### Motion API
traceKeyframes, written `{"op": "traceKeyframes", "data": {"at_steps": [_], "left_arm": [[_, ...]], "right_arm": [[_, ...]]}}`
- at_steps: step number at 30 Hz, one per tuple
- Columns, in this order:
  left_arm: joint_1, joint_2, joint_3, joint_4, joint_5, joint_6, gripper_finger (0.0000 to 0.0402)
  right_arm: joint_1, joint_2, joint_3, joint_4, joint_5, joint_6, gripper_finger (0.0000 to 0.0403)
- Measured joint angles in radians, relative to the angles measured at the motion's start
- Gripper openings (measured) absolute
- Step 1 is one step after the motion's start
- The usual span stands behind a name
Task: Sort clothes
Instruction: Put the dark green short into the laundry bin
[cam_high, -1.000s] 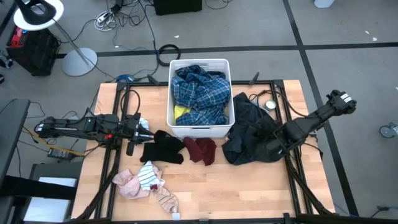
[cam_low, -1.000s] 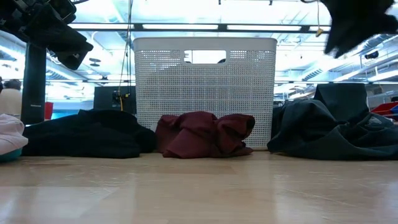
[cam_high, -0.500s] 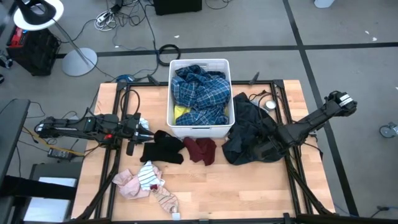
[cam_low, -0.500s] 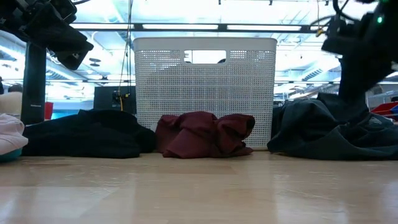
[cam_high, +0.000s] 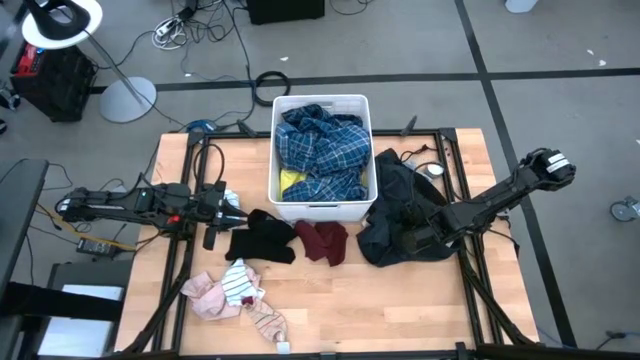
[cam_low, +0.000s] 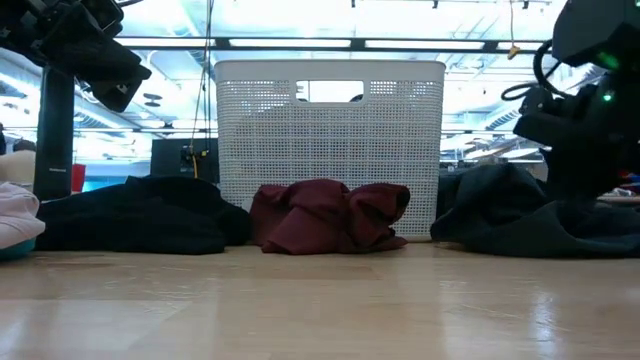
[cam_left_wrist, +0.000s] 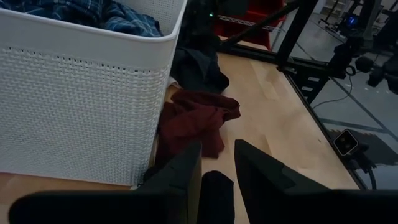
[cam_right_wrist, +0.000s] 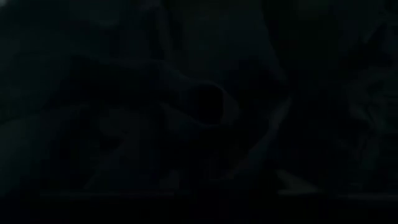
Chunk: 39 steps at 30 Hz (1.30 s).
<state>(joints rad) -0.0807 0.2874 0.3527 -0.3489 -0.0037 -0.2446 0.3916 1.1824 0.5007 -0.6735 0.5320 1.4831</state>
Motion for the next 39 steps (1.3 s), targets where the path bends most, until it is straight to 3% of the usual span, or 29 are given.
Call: {"op": "traceKeyframes", "data": {"at_steps": [2, 3, 6, 10, 15, 21, 32, 39], "left_arm": [[0.000, 0.000, 0.000, 0.000, -0.002, -0.002, 0.0102], [0.000, 0.000, 0.000, 0.000, -0.002, -0.002, 0.0102], [0.000, 0.000, 0.000, -0.002, -0.002, -0.002, 0.0102], [0.000, 0.000, 0.000, -0.010, -0.002, -0.003, 0.0102], [0.000, 0.000, 0.000, -0.013, -0.002, -0.003, 0.0102], [0.000, 0.000, 0.000, -0.013, -0.003, 0.001, 0.0102], [0.000, 0.000, 0.000, -0.014, -0.003, 0.004, 0.0102], [0.000, 0.000, 0.000, -0.016, -0.003, 0.004, 0.0102]], "right_arm": [[0.000, 0.000, 0.007, -0.004, -0.001, -0.037, 0.0026], [0.000, 0.000, 0.018, -0.009, -0.002, -0.056, 0.0018], [0.000, 0.000, 0.077, -0.062, -0.005, -0.065, 0.0017], [0.007, 0.000, 0.222, -0.266, 0.005, -0.074, 0.0007], [0.035, 0.000, 0.456, -0.568, 0.076, -0.072, 0.0006], [0.063, 0.000, 0.709, -0.767, 0.187, -0.095, 0.0005], [0.024, 0.033, 1.068, -0.774, 0.421, -0.417, 0.0003], [-0.075, 0.103, 1.327, -0.639, 0.453, -0.785, 0.0003]]}}
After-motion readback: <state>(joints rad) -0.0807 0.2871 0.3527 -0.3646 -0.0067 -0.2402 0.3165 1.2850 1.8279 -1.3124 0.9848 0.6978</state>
